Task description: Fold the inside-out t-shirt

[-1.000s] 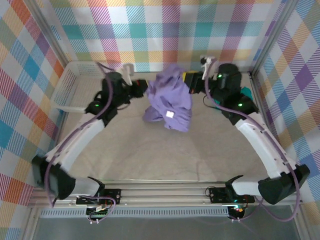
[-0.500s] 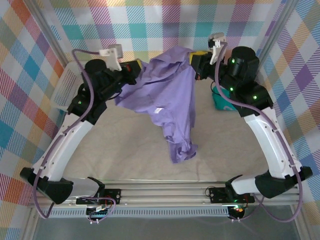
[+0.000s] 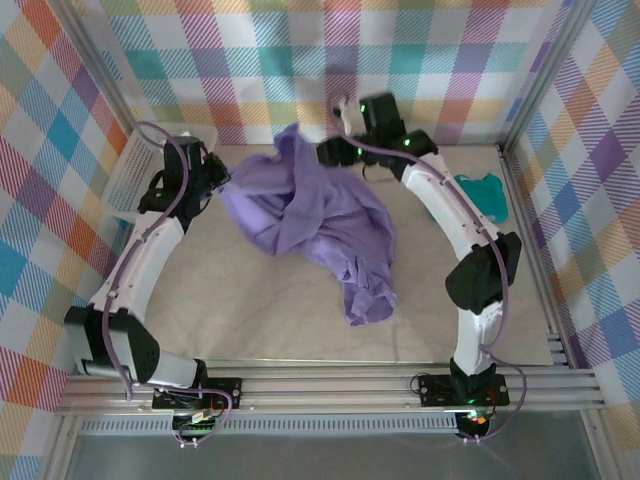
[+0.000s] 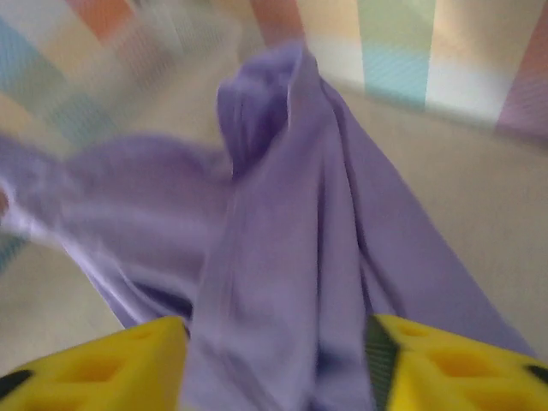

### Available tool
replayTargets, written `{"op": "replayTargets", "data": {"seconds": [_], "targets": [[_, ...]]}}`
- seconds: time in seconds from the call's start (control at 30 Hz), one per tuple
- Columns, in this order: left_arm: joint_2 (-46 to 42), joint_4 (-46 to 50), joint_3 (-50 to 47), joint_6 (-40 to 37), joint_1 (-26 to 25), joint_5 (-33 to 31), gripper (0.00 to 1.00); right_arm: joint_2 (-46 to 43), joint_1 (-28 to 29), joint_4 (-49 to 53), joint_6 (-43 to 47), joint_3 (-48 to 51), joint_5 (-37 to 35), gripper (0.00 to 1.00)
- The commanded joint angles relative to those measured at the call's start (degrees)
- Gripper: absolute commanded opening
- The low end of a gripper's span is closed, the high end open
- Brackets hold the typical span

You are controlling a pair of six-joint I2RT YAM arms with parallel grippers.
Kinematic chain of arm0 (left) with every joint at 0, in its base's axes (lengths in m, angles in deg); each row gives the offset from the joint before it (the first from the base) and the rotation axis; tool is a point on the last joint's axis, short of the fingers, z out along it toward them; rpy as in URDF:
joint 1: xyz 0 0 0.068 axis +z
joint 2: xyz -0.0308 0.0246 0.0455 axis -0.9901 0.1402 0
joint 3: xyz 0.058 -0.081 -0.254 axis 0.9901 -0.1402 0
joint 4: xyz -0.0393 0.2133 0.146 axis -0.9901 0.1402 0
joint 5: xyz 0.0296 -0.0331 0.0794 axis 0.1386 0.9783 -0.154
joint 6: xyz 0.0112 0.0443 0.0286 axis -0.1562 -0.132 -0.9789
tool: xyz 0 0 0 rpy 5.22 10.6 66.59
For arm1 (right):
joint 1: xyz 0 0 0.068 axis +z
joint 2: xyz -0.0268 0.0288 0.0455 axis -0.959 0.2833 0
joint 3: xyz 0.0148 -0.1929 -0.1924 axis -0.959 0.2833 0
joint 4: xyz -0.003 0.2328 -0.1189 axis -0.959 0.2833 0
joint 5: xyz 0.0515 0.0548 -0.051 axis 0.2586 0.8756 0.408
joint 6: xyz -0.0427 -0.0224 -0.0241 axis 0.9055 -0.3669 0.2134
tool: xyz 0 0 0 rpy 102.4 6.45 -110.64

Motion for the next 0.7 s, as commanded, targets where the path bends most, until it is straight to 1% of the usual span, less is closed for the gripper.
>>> {"op": "replayTargets", "data": {"seconds": [0.0, 0.03, 0.07, 0.13, 0.2, 0.23, 0.3, 0.33, 0.43, 0.57, 0.67], "targets": [[-0.4, 0.5, -4.7, 0.1, 0.2, -3.6, 0.51, -15.0, 0.7, 0.5, -1.6, 19.5, -4.0, 0.66], [-1.4, -0.2, -7.2, 0.6, 0.0, -2.9, 0.58, -18.5, 1.2, 0.0, -3.1, 27.1, -5.6, 0.67], [-2.8, -0.9, -9.7, 1.3, -0.2, -1.6, 0.62, -21.4, 1.9, -0.7, -4.9, 34.0, -6.6, 0.67], [-5.2, -2.6, -14.3, 1.8, -1.7, 1.9, 0.69, -24.8, 3.0, -1.9, -8.1, 44.4, -6.6, 0.68], [-6.8, -4.0, -18.3, 0.8, -4.6, 5.7, 0.78, -24.9, 3.4, -4.7, -10.2, 51.0, -6.5, 0.68], [-6.8, -4.1, -20.0, 0.5, -6.3, 7.4, 0.79, -24.0, 3.4, -6.1, -10.7, 52.5, -7.2, 0.68], [-5.5, -5.6, -22.6, 0.4, -9.1, 10.6, 0.81, -21.3, 3.4, -8.6, -10.5, 52.9, -8.6, 0.68], [-4.2, -7.0, -23.5, 0.3, -10.4, 11.5, 0.81, -19.6, 3.3, -9.4, -10.2, 52.6, -10.7, 0.67], [2.7, -6.5, -21.6, -1.7, -13.0, 12.4, 0.81, -16.6, 1.9, -7.4, -9.8, 51.5, -14.6, 0.66], [12.0, -7.7, -17.0, -3.0, -15.3, 11.6, 0.8, -19.7, -0.8, -6.8, -9.9, 55.6, -14.0, 0.68], [17.9, -8.0, -12.8, -3.7, -15.3, 9.5, 0.74, -19.7, -2.0, -6.8, -10.5, 57.6, -11.8, 0.68]]}}
